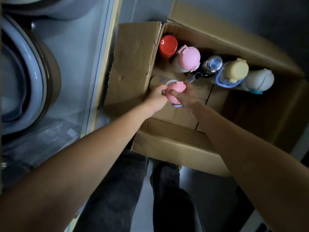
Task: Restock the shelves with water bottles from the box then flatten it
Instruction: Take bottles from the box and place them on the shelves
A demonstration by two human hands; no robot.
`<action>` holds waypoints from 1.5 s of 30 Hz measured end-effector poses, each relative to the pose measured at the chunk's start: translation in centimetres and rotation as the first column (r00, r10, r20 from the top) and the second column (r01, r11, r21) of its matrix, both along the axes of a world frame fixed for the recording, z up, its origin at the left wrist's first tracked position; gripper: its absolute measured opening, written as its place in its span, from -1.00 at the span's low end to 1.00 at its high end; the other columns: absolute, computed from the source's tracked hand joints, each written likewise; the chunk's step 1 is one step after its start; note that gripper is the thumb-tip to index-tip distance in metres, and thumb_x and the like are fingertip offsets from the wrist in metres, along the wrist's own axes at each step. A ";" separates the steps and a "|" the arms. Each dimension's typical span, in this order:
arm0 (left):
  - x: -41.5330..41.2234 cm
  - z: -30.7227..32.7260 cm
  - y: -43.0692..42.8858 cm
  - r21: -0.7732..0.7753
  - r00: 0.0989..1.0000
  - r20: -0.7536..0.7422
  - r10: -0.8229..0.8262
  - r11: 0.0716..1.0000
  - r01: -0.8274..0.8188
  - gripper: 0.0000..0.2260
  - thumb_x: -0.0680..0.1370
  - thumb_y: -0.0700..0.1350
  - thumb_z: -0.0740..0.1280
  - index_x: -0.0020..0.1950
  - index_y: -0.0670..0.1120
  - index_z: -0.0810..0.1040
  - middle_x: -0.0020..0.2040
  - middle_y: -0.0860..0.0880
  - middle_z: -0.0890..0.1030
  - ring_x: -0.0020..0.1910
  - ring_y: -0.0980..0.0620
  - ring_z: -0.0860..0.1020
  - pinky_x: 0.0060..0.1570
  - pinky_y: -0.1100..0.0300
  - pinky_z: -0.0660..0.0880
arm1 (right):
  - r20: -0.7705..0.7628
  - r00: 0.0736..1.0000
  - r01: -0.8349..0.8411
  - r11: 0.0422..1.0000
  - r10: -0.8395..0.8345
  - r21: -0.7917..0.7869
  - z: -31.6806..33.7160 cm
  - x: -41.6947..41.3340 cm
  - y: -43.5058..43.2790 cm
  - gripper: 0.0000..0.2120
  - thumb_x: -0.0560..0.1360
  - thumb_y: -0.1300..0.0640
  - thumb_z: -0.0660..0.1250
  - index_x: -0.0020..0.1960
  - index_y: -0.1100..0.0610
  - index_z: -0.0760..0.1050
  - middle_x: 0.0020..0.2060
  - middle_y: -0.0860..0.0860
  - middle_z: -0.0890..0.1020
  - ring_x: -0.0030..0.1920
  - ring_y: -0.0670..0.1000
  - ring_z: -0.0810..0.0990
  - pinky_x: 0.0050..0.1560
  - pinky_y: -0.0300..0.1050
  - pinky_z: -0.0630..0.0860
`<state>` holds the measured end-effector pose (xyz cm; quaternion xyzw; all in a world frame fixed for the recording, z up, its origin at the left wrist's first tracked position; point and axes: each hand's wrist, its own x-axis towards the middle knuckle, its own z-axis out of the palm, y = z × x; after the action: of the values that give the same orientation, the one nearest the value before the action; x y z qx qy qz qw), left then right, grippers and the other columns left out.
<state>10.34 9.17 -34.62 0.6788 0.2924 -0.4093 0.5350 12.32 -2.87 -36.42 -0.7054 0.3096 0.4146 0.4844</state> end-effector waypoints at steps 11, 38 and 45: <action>-4.3 12.1 -2.5 0.076 0.980 0.197 0.034 0.996 -0.050 -0.44 0.49 -0.37 0.20 0.48 -0.12 0.25 0.46 -0.10 0.30 0.41 -0.03 0.30 0.24 0.32 0.22 | 0.055 0.969 -0.235 0.969 0.239 -0.078 15.7 -3.0 -4.0 -0.50 0.45 0.08 0.43 0.32 0.08 0.33 0.17 0.05 0.47 -0.04 0.09 0.57 -0.46 -0.21 0.58; -42.9 58.1 7.9 0.001 0.610 0.582 0.537 0.750 -0.662 -0.40 0.26 0.06 0.51 0.24 -0.11 0.49 0.10 -0.04 0.65 0.05 0.04 0.63 0.05 0.07 0.58 | 0.513 0.178 -0.983 0.170 0.840 0.062 63.4 -28.5 11.9 -0.60 0.46 0.01 0.42 0.24 0.08 0.45 0.13 0.03 0.60 0.12 0.04 0.57 0.11 -0.06 0.53; -63.0 70.3 6.6 -0.025 0.335 0.690 0.642 0.484 -0.875 -0.52 0.39 0.03 0.48 0.26 -0.01 0.46 0.12 -0.01 0.64 0.13 0.00 0.60 0.11 0.04 0.55 | 0.637 -0.022 -0.960 -0.194 0.770 0.202 74.4 -46.8 16.4 -0.66 0.48 -0.03 0.38 0.22 0.03 0.50 0.12 0.07 0.64 0.13 0.10 0.61 0.20 0.10 0.49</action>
<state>-52.65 15.73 35.63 0.6310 0.4546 0.2018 0.5953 -34.51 13.49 38.01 -0.5542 -0.5083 0.5945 0.2849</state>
